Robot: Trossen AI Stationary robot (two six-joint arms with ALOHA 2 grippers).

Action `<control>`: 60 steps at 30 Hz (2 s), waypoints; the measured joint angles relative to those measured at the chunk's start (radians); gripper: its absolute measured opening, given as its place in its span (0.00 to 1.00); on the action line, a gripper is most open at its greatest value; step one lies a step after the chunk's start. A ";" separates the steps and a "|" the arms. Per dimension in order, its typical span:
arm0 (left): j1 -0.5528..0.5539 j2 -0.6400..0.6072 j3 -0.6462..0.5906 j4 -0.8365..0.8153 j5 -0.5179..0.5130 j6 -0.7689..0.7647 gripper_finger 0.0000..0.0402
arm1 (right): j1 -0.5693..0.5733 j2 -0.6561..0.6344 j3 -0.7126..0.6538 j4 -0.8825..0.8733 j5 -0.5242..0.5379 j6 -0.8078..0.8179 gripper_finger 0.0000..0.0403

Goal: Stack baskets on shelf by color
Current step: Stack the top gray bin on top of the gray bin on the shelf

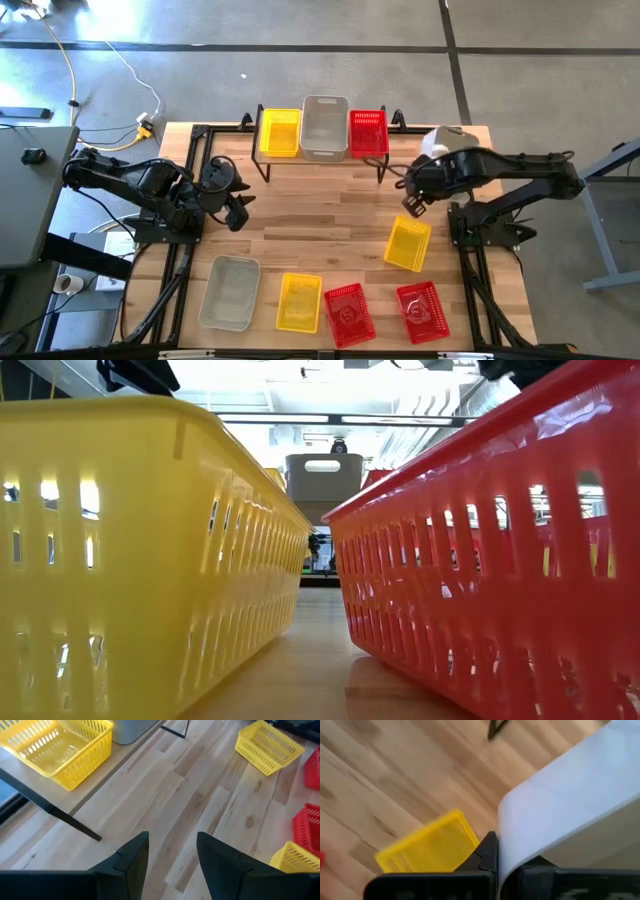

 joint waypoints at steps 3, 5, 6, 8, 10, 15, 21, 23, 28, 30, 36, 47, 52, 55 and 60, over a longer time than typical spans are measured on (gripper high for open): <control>0.000 0.000 0.000 0.000 0.000 -0.034 0.39 | 0.000 0.000 0.063 0.015 0.045 -0.010 0.00; 0.000 0.000 0.000 0.000 -0.005 -0.072 0.39 | 0.000 0.001 0.108 0.035 0.074 -0.040 0.00; 0.000 0.000 0.000 0.000 -0.013 -0.091 0.39 | 0.000 0.005 0.131 0.042 0.085 -0.050 0.00; 0.000 0.000 0.000 0.000 -0.030 -0.129 0.39 | 0.000 0.020 0.184 0.044 0.110 -0.078 0.00; 0.004 0.000 0.000 0.000 -0.041 -0.161 0.39 | 0.000 0.048 0.242 0.043 0.121 -0.113 0.00; 0.033 0.000 0.000 -0.001 -0.047 -0.210 0.39 | 0.008 0.152 0.397 0.040 0.122 -0.198 0.00; 0.054 0.000 0.000 -0.002 -0.045 -0.183 0.39 | 0.070 0.299 0.579 0.004 0.121 -0.201 0.00; 0.057 0.000 0.000 -0.003 -0.044 -0.173 0.39 | 0.092 0.347 0.633 -0.002 0.119 -0.185 0.00; 0.057 0.000 0.000 -0.008 -0.046 -0.183 0.39 | 0.148 0.460 0.740 -0.010 0.079 -0.143 0.00; 0.058 0.000 0.000 -0.008 -0.038 -0.186 0.39 | 0.168 0.505 0.778 -0.009 0.048 -0.117 0.00; 0.058 0.000 0.000 -0.009 -0.006 -0.186 0.39 | 0.227 0.634 0.870 0.000 -0.017 -0.047 0.00; 0.057 0.000 0.000 -0.009 0.000 -0.141 0.39 | 0.260 0.792 0.901 0.090 -0.079 0.013 0.00; 0.057 0.000 0.000 -0.009 0.000 -0.133 0.39 | 0.253 0.848 0.901 0.095 -0.107 0.039 0.00; 0.057 0.000 0.000 -0.009 0.004 -0.133 0.39 | 0.248 0.881 0.901 0.097 -0.114 0.048 0.00; 0.057 0.000 0.000 -0.008 0.005 -0.133 0.39 | 0.238 0.931 0.901 0.107 -0.131 0.061 0.00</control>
